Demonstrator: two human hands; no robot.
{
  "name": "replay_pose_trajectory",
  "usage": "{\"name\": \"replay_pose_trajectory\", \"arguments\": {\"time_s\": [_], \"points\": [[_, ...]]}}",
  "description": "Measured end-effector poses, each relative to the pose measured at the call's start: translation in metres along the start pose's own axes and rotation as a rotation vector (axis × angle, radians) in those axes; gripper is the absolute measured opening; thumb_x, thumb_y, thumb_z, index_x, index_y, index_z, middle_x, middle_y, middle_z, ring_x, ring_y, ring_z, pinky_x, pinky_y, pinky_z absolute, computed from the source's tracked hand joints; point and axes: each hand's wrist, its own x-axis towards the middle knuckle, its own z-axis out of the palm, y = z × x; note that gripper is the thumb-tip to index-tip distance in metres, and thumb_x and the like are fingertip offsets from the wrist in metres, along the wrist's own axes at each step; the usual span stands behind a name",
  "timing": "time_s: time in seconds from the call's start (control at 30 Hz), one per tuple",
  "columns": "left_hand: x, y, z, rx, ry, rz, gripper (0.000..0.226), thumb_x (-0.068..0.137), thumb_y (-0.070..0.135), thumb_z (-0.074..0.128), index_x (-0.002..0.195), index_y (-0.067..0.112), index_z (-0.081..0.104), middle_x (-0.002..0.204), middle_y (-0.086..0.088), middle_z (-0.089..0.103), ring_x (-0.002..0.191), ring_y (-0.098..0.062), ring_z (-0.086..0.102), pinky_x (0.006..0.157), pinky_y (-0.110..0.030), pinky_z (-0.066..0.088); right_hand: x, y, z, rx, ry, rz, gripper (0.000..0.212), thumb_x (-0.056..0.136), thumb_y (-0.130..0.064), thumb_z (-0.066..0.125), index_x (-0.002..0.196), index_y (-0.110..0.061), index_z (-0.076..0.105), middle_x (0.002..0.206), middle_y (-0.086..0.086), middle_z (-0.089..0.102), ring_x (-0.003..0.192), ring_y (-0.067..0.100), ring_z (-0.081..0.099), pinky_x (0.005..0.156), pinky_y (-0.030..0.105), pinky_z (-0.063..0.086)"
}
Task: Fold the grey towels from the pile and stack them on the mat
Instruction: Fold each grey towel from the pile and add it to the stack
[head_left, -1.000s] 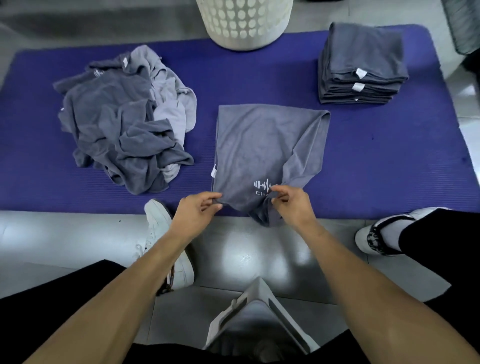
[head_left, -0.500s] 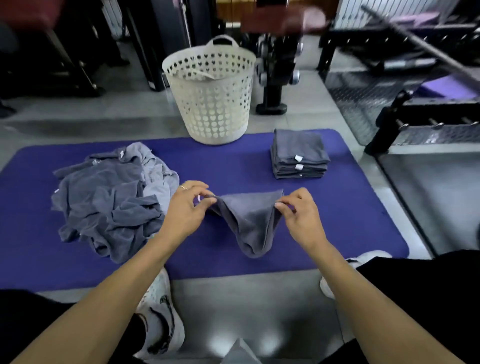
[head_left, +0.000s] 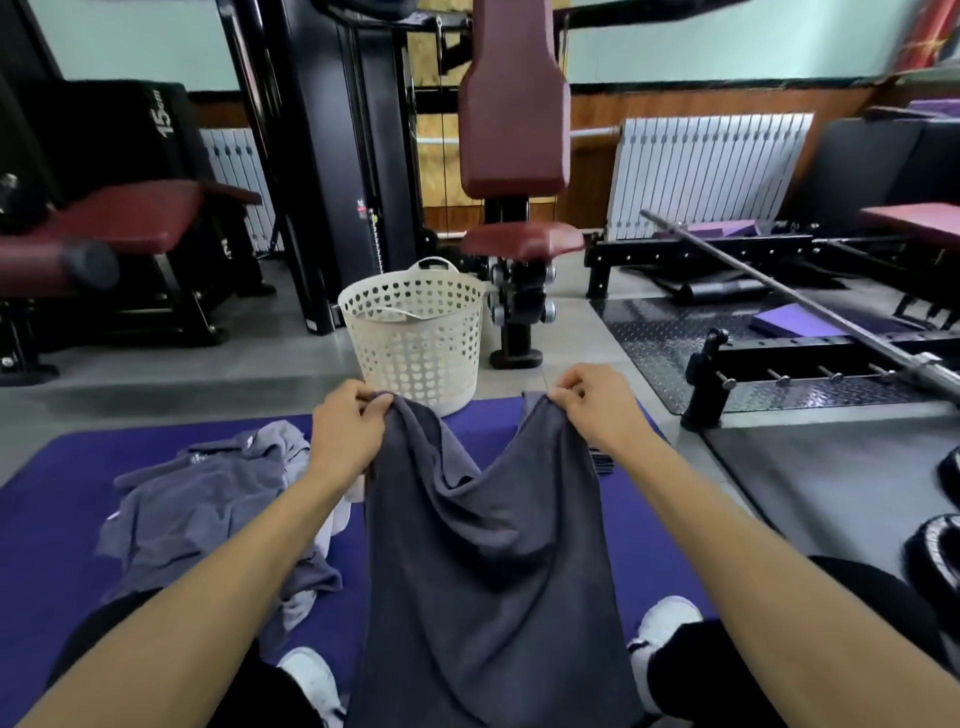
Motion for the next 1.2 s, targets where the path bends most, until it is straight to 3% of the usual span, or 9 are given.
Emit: {"name": "replay_pose_trajectory", "arguments": {"time_s": [0.23, 0.3, 0.4, 0.5, 0.6, 0.73, 0.97, 1.07, 1.2], "points": [[0.016, -0.043, 0.021, -0.015, -0.077, -0.230, 0.018, 0.093, 0.027, 0.063, 0.077, 0.019, 0.060, 0.082, -0.007, 0.068, 0.088, -0.036, 0.066, 0.080, -0.047, 0.055, 0.007, 0.033, 0.024, -0.168, -0.240, 0.038, 0.020, 0.093, -0.017, 0.063, 0.076, -0.016, 0.071, 0.088, 0.004, 0.073, 0.085, 0.021, 0.065, 0.073, 0.029, 0.048], [0.029, -0.046, 0.034, 0.041, -0.131, -0.253, 0.021, 0.094, 0.024, 0.062, 0.077, 0.012, 0.063, 0.083, -0.012, 0.069, 0.090, -0.036, 0.065, 0.080, -0.043, 0.054, 0.020, 0.035, 0.036, -0.266, -0.262, 0.053, 0.026, 0.096, -0.018, 0.057, 0.071, -0.018, 0.061, 0.087, 0.008, 0.070, 0.087, 0.028, 0.066, 0.071, 0.033, 0.051], [0.063, -0.043, 0.052, 0.068, -0.091, -0.243, 0.015, 0.096, 0.022, 0.059, 0.088, 0.010, 0.064, 0.097, -0.011, 0.069, 0.100, -0.031, 0.062, 0.079, -0.031, 0.043, 0.045, 0.026, 0.048, -0.359, -0.155, 0.057, 0.018, 0.102, -0.019, 0.047, 0.094, -0.008, 0.060, 0.098, 0.013, 0.067, 0.096, 0.033, 0.062, 0.065, 0.033, 0.040], [0.097, -0.034, 0.058, -0.101, 0.061, -0.146, 0.015, 0.099, 0.019, 0.056, 0.102, 0.005, 0.061, 0.102, -0.009, 0.067, 0.094, -0.023, 0.059, 0.080, -0.027, 0.040, 0.076, 0.016, 0.049, -0.196, 0.062, -0.014, 0.022, 0.104, -0.022, 0.041, 0.106, -0.006, 0.056, 0.100, 0.014, 0.066, 0.094, 0.034, 0.058, 0.066, 0.034, 0.032], [0.116, -0.027, 0.056, -0.188, 0.066, -0.052, 0.005, 0.100, 0.018, 0.054, 0.099, 0.013, 0.056, 0.096, -0.003, 0.063, 0.090, -0.014, 0.056, 0.074, -0.016, 0.037, 0.100, 0.014, 0.050, -0.078, 0.090, -0.040, 0.018, 0.104, -0.022, 0.041, 0.103, -0.010, 0.055, 0.094, 0.014, 0.067, 0.088, 0.034, 0.059, 0.069, 0.039, 0.042], [0.119, -0.048, 0.053, -0.209, 0.025, -0.021, 0.004, 0.100, 0.017, 0.054, 0.097, 0.015, 0.054, 0.082, 0.004, 0.060, 0.080, -0.013, 0.056, 0.076, -0.029, 0.045, 0.098, 0.034, 0.061, 0.005, 0.072, -0.014, 0.013, 0.102, -0.021, 0.043, 0.098, -0.014, 0.053, 0.082, 0.013, 0.068, 0.080, 0.033, 0.064, 0.072, 0.046, 0.052], [0.037, -0.134, 0.067, 0.080, -0.205, -0.228, 0.012, 0.100, 0.020, 0.052, 0.092, 0.012, 0.053, 0.090, -0.006, 0.059, 0.084, -0.023, 0.053, 0.072, -0.030, 0.036, -0.001, 0.097, 0.103, -0.001, -0.088, 0.122, 0.016, 0.103, -0.021, 0.046, 0.097, -0.010, 0.057, 0.082, 0.008, 0.064, 0.073, 0.027, 0.055, 0.061, 0.037, 0.043], [-0.016, -0.157, 0.068, 0.233, -0.294, -0.325, 0.023, 0.097, 0.020, 0.054, 0.075, 0.015, 0.048, 0.075, -0.005, 0.055, 0.075, -0.027, 0.052, 0.065, -0.032, 0.036, -0.044, 0.125, 0.121, -0.081, -0.264, 0.204, 0.012, 0.100, -0.015, 0.050, 0.092, -0.011, 0.057, 0.084, 0.007, 0.064, 0.086, 0.032, 0.058, 0.068, 0.039, 0.046], [-0.059, -0.176, 0.069, 0.227, -0.343, -0.359, 0.019, 0.094, 0.021, 0.058, 0.075, 0.016, 0.055, 0.072, -0.004, 0.061, 0.075, -0.029, 0.059, 0.069, -0.036, 0.048, -0.071, 0.138, 0.129, -0.164, -0.536, 0.255, 0.012, 0.098, -0.012, 0.046, 0.090, -0.013, 0.055, 0.084, 0.001, 0.059, 0.082, 0.024, 0.055, 0.065, 0.029, 0.041]]}}
